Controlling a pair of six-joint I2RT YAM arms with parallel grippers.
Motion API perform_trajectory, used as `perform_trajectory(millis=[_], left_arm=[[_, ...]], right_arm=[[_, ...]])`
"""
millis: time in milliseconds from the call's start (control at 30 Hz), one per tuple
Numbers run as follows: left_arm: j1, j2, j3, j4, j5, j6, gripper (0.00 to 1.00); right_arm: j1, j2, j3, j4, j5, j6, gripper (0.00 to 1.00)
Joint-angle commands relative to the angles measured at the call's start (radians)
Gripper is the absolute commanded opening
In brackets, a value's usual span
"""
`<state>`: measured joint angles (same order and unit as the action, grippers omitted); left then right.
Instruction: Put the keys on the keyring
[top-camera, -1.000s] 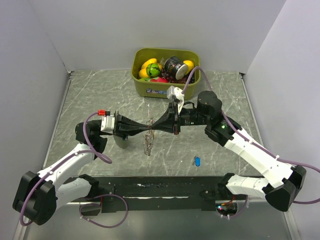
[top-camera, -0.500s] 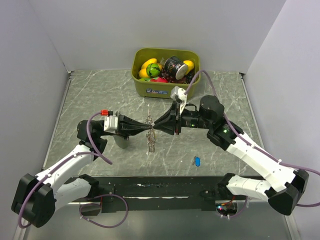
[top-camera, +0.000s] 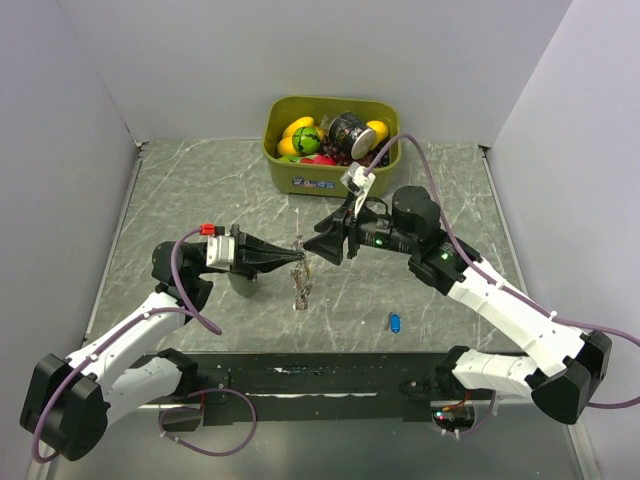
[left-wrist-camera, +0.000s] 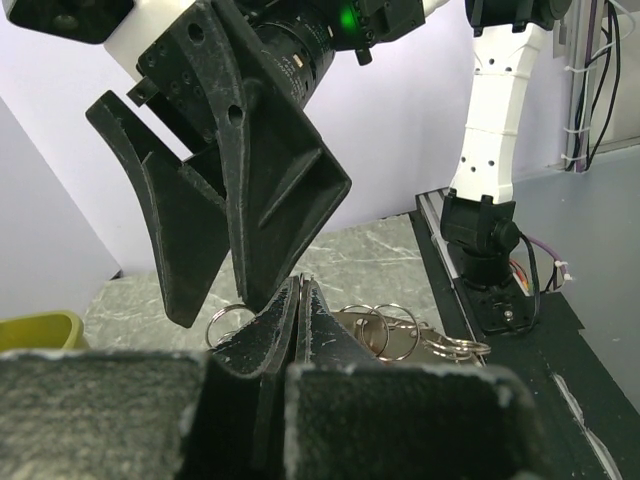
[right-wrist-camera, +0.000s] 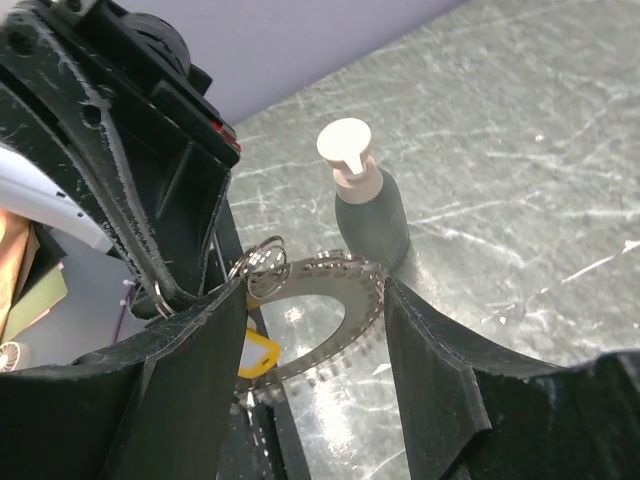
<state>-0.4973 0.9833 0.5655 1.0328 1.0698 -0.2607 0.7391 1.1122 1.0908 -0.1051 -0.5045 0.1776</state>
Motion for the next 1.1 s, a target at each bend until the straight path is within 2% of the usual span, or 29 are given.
perform_trajectory(millis=[0,467,700,933,1067], left_arm=[[-0.003,-0.014,0.027,0.049,-0.002,0.021,0.01],[-0.004,-0.006,0.020,0.064,-0.005,0.015,0.01],[-0.004,0.018,-0.024,0.096,-0.067,-0.015,0.01],[-0.018,0.098,-0.081,0.018,-0.146,0.005,0.01],[-0.044,0.182,-0.130,0.087,-0.223,-0.021,0.01]], right_arm=[[-0.001,0.003,0.063,0.004,0.020,0.025,0.64],[0.002,-0.012,0.029,0.065,-0.043,0.048,0.63],[-0.007,-0.061,-0.040,0.071,0.004,0.033,0.63],[-0.053,-0.104,-0.222,0.100,0.015,0.092,0.63],[-0.089,-0.143,-0.310,0.168,-0.021,0.108,0.67]])
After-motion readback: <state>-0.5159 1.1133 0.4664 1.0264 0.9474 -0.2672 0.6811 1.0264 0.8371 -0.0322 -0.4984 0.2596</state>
